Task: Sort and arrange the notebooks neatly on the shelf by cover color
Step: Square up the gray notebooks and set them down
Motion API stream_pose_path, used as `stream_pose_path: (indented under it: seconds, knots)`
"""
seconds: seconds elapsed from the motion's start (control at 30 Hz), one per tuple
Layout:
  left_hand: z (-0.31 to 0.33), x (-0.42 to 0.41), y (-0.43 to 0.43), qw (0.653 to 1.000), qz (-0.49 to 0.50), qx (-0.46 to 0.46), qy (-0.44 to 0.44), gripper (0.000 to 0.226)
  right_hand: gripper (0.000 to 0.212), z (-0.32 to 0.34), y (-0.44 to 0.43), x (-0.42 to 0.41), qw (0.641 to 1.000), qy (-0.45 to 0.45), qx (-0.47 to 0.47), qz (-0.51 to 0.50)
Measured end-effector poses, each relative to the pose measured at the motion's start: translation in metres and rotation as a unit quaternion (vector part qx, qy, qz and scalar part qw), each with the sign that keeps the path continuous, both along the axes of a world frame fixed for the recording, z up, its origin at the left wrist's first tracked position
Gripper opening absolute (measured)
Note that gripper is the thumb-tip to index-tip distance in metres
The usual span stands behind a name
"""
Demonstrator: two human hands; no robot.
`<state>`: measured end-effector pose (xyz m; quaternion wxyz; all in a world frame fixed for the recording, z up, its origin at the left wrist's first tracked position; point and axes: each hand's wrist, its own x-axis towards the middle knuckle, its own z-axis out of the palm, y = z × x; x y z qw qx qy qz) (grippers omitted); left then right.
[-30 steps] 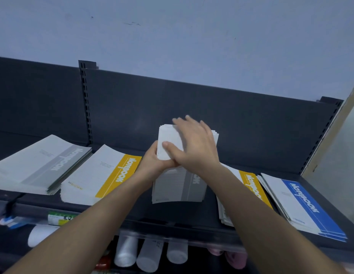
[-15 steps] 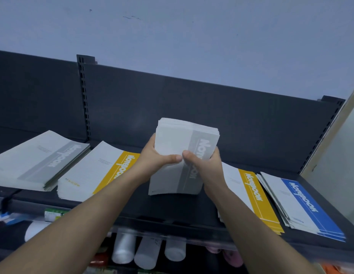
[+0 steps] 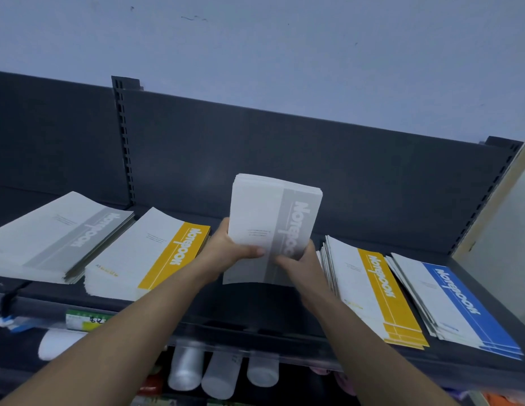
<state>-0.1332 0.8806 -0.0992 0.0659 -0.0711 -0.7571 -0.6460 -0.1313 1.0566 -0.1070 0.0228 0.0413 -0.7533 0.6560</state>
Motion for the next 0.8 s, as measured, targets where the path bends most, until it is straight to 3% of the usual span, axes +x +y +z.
stream_pose_path:
  seconds: [0.1,0.23,0.3,0.47,0.8]
  knots:
    - [-0.006,-0.003,-0.003,0.998,0.024,-0.057,-0.033,0.087,0.037,0.002,0.003,-0.002,0.996,0.019,0.082,0.006]
    - [0.008,0.002,0.002,0.991,0.063,-0.116,-0.036,0.059,0.033,0.008,0.008,-0.003,0.985,0.038,0.167,-0.001]
    - [0.014,0.002,0.000,0.990,0.053,-0.117,-0.052,0.046,0.036,0.010,0.010,-0.002,0.986,0.025,0.162,0.007]
    - [0.022,0.002,-0.008,0.981,0.037,-0.124,-0.147,0.043,0.040,0.014,0.011,0.003,0.987,-0.032,0.153,0.023]
    - [0.015,0.018,-0.001,0.915,0.067,-0.325,-0.229,0.044,0.043,-0.002,0.002,0.006,0.971,-0.172,0.164,0.039]
